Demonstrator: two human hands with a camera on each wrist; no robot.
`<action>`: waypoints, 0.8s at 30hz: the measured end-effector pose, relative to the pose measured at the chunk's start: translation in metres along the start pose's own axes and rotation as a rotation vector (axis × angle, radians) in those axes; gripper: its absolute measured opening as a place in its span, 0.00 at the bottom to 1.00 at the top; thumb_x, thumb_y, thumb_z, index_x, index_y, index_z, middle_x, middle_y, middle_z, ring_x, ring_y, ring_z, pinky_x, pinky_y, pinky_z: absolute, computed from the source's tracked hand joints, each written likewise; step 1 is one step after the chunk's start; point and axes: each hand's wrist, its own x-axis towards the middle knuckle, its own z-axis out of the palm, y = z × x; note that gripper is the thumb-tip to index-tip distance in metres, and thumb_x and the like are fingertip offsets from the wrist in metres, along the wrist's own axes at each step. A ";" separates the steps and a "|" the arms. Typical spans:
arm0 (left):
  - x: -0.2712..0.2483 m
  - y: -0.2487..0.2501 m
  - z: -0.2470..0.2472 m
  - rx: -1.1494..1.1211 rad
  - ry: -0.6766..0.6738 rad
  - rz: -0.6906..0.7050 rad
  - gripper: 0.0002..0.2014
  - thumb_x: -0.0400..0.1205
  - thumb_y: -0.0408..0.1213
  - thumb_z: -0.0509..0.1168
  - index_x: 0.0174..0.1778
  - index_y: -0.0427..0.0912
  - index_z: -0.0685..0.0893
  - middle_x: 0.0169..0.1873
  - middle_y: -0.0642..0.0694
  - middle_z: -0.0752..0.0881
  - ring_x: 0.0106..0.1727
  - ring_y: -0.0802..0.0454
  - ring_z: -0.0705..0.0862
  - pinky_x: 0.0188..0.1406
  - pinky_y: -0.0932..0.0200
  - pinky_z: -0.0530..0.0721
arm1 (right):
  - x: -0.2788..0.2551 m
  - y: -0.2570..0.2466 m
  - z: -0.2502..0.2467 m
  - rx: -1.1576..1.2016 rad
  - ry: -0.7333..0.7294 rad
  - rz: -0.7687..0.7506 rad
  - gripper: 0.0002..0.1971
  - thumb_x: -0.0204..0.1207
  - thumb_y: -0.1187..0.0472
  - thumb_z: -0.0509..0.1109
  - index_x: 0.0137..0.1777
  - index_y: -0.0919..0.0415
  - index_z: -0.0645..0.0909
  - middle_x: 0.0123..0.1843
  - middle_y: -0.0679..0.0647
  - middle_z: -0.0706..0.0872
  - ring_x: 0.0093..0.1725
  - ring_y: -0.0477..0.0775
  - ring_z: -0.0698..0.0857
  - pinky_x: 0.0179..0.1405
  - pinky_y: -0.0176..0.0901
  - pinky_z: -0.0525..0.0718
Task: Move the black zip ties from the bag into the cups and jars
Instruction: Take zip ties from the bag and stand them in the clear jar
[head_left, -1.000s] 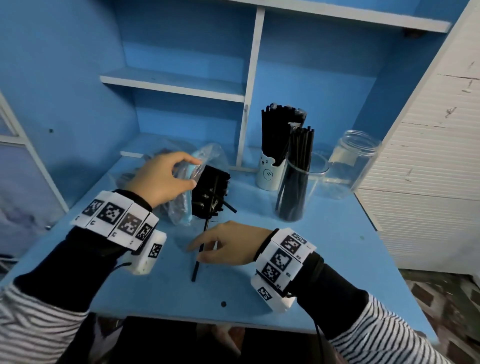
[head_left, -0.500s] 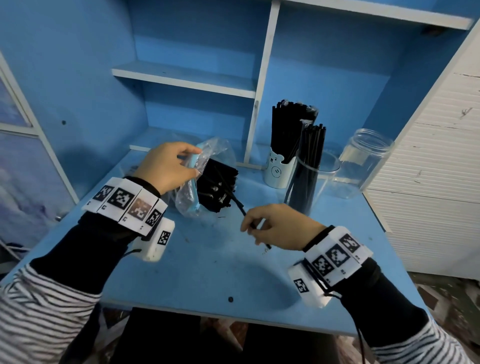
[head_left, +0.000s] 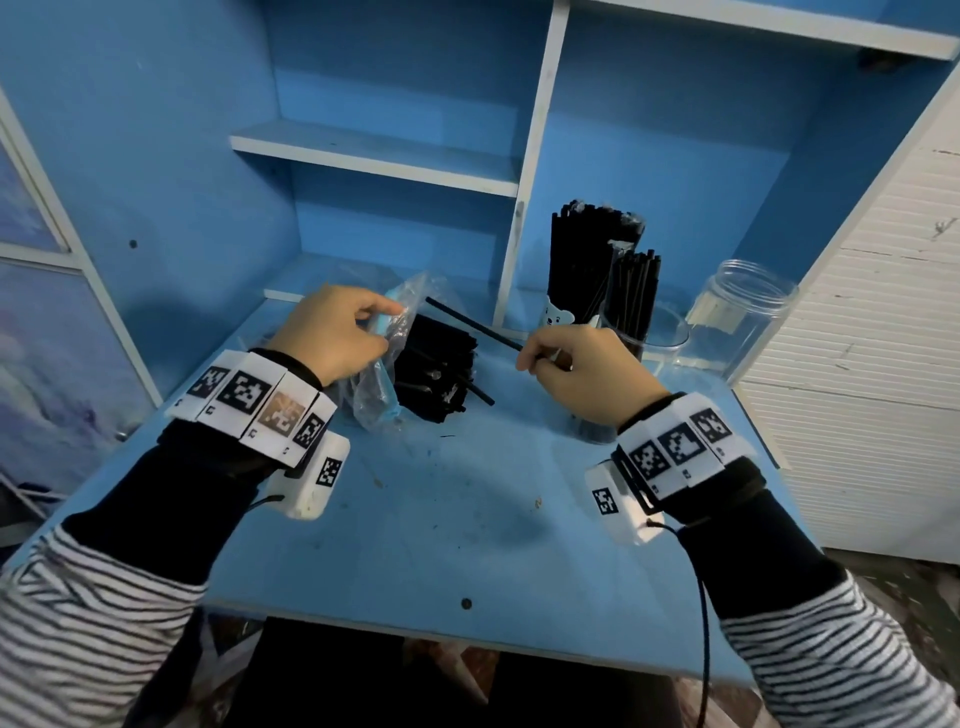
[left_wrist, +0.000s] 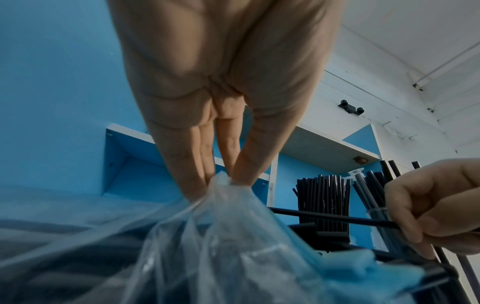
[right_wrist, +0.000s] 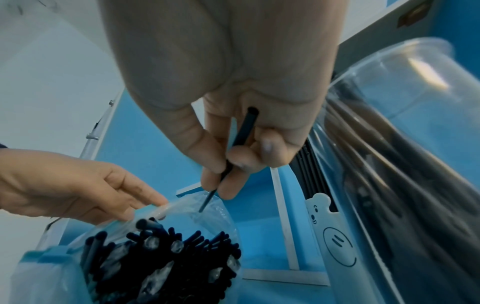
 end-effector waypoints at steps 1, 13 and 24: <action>0.000 -0.002 0.000 -0.004 0.006 -0.003 0.22 0.76 0.25 0.68 0.62 0.50 0.86 0.65 0.47 0.84 0.62 0.52 0.83 0.61 0.60 0.78 | -0.001 -0.001 0.000 0.004 0.003 -0.001 0.11 0.77 0.70 0.62 0.45 0.57 0.85 0.41 0.50 0.85 0.28 0.40 0.78 0.30 0.22 0.74; -0.001 0.004 0.004 -0.040 0.147 -0.001 0.22 0.78 0.27 0.66 0.65 0.52 0.85 0.65 0.48 0.85 0.61 0.53 0.83 0.55 0.63 0.78 | 0.009 -0.009 0.012 0.031 -0.068 -0.040 0.08 0.81 0.62 0.63 0.54 0.54 0.84 0.48 0.43 0.83 0.31 0.33 0.79 0.32 0.21 0.73; 0.003 0.008 0.010 -0.073 0.113 0.027 0.24 0.76 0.26 0.66 0.65 0.54 0.85 0.63 0.49 0.86 0.60 0.53 0.85 0.60 0.58 0.83 | 0.070 -0.047 0.062 -0.059 -0.179 -0.072 0.20 0.78 0.49 0.71 0.67 0.56 0.79 0.62 0.54 0.85 0.62 0.55 0.82 0.52 0.37 0.72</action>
